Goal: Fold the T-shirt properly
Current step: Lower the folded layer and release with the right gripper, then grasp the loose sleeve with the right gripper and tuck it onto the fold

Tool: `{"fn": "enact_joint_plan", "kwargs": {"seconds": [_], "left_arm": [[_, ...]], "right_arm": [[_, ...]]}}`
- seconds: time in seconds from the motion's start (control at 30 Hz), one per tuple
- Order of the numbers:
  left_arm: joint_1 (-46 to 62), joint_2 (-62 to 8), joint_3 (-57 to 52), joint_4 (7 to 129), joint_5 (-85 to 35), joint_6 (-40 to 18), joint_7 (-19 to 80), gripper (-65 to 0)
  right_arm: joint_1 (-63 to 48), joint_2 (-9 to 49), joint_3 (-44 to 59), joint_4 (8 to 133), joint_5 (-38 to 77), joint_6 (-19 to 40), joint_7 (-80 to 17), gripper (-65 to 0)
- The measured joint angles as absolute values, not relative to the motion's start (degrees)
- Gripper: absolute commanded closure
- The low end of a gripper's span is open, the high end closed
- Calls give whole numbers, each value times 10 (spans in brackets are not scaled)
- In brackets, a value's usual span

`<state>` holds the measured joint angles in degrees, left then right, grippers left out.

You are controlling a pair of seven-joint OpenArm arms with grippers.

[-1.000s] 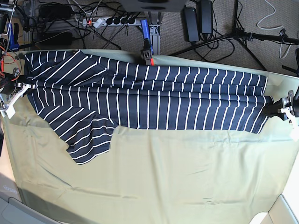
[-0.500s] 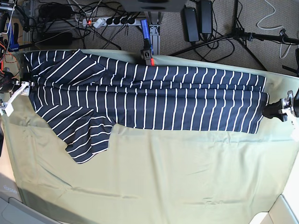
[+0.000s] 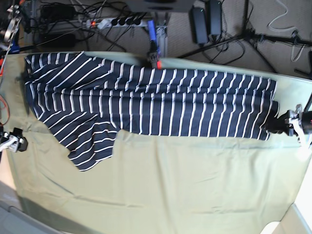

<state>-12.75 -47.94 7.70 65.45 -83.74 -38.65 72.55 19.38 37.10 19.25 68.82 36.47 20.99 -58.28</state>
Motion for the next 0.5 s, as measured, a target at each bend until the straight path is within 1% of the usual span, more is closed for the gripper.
{"fn": "enact_joint_plan", "kwargs": {"seconds": [0.17, 0.3, 0.5], "left_arm": [[-127, -479, 77, 699, -838, -387, 726, -243], [-128, -480, 77, 715, -838, -386, 726, -243], [-127, -480, 77, 717, -836, -386, 726, -243]], "right_arm": [[252, 324, 164, 588, 349, 210, -572, -445], [274, 288, 128, 531, 331, 210, -550, -445], [278, 250, 60, 522, 312, 211, -516, -445]]}}
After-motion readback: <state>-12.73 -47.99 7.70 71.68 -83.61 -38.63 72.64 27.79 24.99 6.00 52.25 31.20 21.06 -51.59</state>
